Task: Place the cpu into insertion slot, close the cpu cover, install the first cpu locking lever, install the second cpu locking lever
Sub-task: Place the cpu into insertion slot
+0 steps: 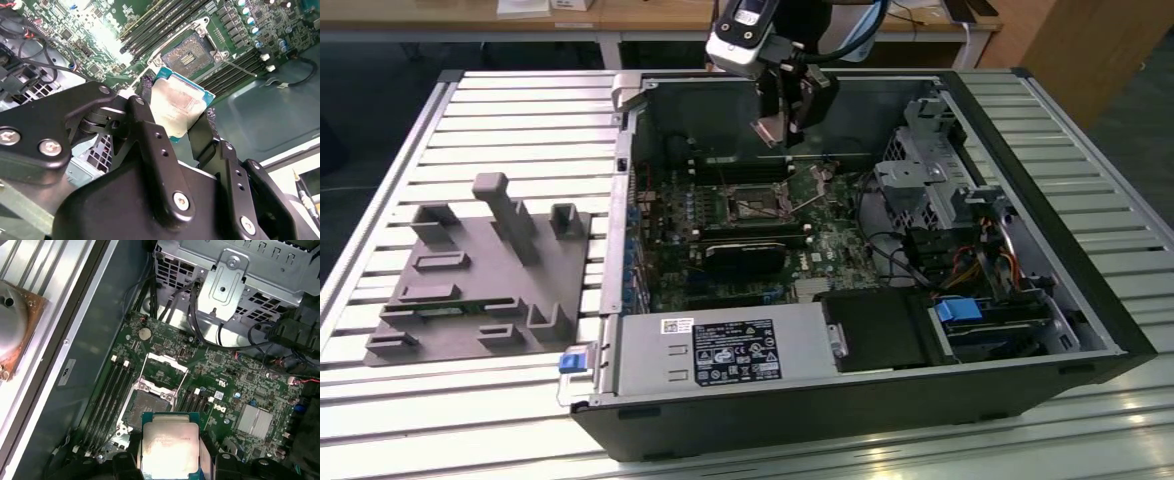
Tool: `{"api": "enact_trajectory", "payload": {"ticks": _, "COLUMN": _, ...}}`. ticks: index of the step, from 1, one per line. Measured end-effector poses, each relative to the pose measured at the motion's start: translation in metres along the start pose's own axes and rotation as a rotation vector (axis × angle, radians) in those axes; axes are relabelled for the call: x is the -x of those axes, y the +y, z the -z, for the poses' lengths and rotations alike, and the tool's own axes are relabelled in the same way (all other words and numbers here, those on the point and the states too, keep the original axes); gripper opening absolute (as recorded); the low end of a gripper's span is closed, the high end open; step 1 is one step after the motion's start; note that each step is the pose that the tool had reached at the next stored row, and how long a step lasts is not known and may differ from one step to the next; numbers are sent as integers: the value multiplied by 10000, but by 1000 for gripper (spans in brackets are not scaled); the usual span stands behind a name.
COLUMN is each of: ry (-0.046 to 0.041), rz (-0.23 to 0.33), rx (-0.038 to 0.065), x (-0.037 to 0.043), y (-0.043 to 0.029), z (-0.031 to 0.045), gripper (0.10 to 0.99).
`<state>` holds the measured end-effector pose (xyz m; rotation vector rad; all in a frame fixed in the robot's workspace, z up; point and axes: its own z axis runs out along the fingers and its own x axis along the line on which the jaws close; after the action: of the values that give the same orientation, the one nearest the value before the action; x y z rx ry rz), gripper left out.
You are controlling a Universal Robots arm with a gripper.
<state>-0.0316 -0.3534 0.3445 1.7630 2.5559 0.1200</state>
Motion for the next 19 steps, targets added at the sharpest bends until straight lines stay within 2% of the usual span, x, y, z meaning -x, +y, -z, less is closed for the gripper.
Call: {"api": "enact_trajectory", "payload": {"ticks": 19, "ry": -95, "rz": -1149, "rx": 18, "x": 0, "y": -2, "z": -30, "gripper": 541}}
